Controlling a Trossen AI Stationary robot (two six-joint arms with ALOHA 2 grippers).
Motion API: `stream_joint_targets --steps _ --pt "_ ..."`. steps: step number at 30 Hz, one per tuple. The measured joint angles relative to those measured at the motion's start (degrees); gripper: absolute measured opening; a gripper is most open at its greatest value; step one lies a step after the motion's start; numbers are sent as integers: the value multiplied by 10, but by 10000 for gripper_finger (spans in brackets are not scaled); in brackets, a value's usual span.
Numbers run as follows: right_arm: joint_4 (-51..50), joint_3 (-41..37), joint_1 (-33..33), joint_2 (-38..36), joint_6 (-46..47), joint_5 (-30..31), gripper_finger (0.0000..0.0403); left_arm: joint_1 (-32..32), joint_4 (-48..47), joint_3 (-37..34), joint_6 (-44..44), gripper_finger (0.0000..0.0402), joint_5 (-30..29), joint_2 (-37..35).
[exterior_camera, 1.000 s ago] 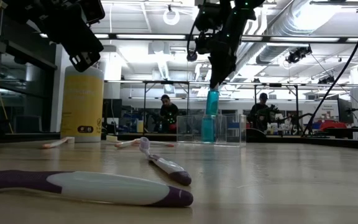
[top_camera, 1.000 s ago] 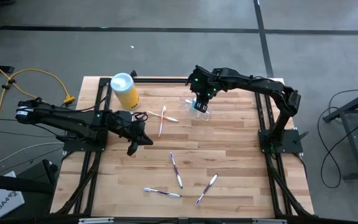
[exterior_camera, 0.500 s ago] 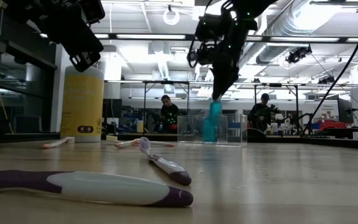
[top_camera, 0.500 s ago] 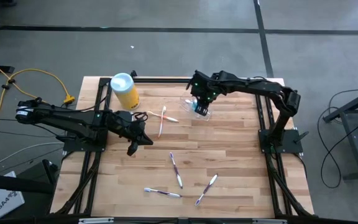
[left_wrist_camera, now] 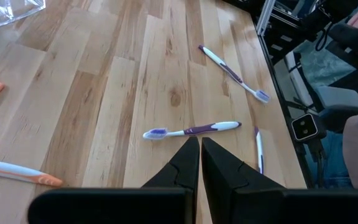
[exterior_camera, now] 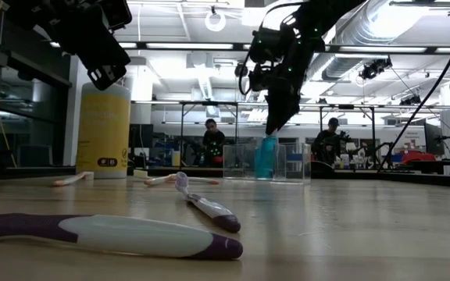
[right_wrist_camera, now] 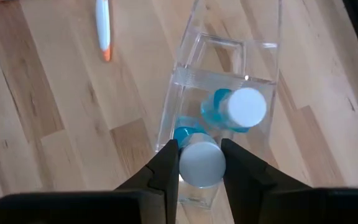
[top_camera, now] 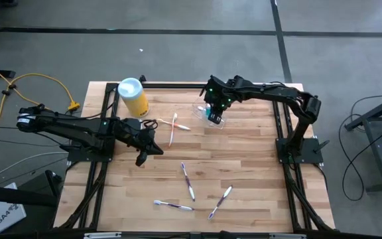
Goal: Pick & Place toothbrushing station
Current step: Put the mouthwash into the transparent organizer, then put the middle orange toothbrush into the transparent organizer
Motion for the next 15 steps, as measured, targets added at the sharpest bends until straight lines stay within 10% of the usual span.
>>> stream_joint_targets --steps 6,15 --pt "6 0 0 0 -2 2 130 0 0 0 0 14 0 0" --pt "16 0 0 0 -5 -11 78 0 0 0 0 14 0 0"
